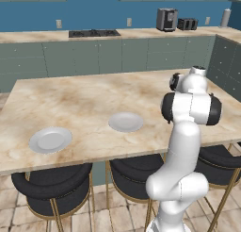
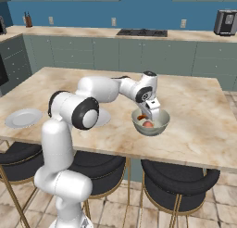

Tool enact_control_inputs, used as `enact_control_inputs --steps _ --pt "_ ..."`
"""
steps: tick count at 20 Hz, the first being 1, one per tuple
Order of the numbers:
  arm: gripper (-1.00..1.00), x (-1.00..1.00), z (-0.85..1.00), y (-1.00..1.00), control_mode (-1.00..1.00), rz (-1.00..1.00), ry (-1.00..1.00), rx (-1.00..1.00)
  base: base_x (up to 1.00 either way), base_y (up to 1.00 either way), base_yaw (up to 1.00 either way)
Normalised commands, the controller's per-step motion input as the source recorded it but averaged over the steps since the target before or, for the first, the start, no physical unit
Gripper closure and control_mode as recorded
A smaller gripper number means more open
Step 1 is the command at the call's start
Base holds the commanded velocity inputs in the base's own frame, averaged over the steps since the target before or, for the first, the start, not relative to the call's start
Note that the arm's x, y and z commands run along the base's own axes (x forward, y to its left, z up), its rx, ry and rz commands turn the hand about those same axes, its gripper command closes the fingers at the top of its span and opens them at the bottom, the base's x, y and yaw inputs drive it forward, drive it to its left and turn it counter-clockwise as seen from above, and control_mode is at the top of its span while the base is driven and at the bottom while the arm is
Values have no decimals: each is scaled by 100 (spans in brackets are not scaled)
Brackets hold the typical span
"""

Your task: Pick the chicken drumstick and onion from their plates and place them in the bowl. Then put the bowl in the fridge.

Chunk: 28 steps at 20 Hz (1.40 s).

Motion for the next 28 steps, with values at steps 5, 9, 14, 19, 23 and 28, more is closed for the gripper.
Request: enact_control_inputs --steps 5,9,14,19,23,28 --pt "100 10 -14 6 -100 0 1 10 0 0 0" --pt "100 15 -14 4 -100 0 3 6 0 0 0" --pt "100 15 -13 2 -100 0 4 3 0 0 0" --pt "100 13 -11 0 -100 0 4 0 0 0 0" --pt "100 8 -8 0 -100 0 4 0 0 0 0" --pt "-100 1 -11 0 -100 0 2 0 0 0 0"
